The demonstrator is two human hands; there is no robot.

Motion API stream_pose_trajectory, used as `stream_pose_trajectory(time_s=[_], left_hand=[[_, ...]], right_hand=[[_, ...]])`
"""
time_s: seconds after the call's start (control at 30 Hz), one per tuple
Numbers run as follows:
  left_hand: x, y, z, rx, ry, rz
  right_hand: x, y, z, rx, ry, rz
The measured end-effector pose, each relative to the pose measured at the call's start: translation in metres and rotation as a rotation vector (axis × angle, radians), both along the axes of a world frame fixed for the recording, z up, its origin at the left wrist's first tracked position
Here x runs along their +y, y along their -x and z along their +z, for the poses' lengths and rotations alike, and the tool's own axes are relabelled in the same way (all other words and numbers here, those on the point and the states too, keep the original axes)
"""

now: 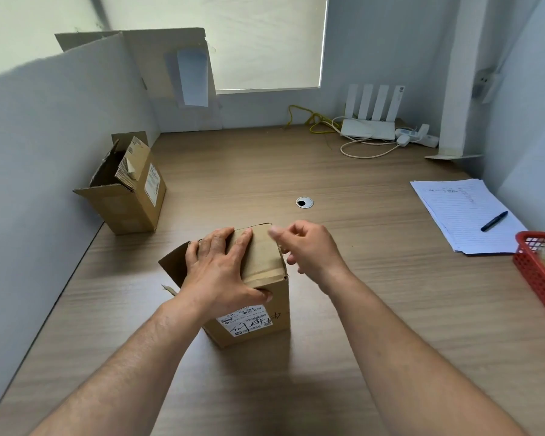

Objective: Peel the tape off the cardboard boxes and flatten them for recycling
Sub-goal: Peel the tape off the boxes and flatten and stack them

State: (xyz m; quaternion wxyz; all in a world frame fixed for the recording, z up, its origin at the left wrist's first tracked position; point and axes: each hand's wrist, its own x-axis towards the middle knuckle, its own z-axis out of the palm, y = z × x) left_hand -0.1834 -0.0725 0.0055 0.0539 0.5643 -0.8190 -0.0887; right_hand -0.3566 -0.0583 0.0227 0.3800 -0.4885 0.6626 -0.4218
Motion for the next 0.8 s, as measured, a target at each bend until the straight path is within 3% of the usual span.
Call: stream_pose_trajectory(time_s=[0.07, 0.2, 0.4, 0.5, 0.63, 0.8], left_hand=[[0.000, 0.001, 0.000, 0.011, 0.009, -0.004], [0.003, -0.006, 0.005, 0.110, 0.023, 0.006], [0.017, -0.001, -0.006, 0.498, 0.172, 0.132], [0.028, -0.003, -0.028, 0.514, 0.155, 0.134], [0.037, -0.013, -0.041, 0.537, 0.092, 0.135], [0.041, -0.045, -0.033, 0.535, -0.027, 0.099]], right_hand=[[-0.002, -0.004, -0.002, 0.078, 0.018, -0.036], [-0.003, -0.008, 0.002, -0.152, 0.031, -0.041], [-0.011, -0.019, 0.032, -0.235, 0.163, 0.036], [-0.014, -0.025, 0.020, -0.075, 0.103, 0.035], [-0.011, -0.040, 0.002, -0.048, -0.001, 0.020], [-0.006, -0.075, 0.000, 0.123, -0.023, 0.142]])
